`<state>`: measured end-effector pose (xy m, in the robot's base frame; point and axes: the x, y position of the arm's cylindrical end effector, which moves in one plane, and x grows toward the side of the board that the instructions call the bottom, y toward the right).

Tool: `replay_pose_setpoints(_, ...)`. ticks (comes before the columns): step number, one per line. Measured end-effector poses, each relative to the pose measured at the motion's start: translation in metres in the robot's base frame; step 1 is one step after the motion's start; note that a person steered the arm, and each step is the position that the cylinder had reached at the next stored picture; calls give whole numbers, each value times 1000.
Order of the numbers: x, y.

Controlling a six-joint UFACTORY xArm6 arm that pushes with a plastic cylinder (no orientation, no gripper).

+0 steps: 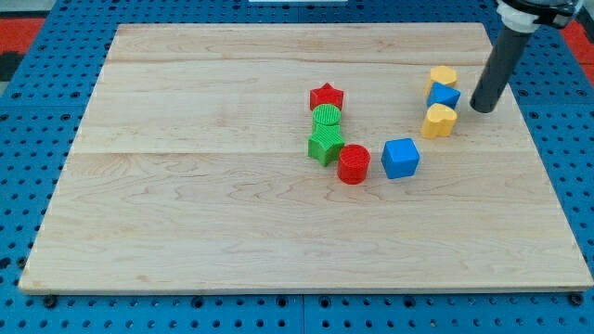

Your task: Separate the yellow heart from the blue triangle

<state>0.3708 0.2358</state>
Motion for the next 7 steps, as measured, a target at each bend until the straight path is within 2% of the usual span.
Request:
replay_pose_setpoints(3,3,-43)
replay_pose_setpoints(7,21,-45)
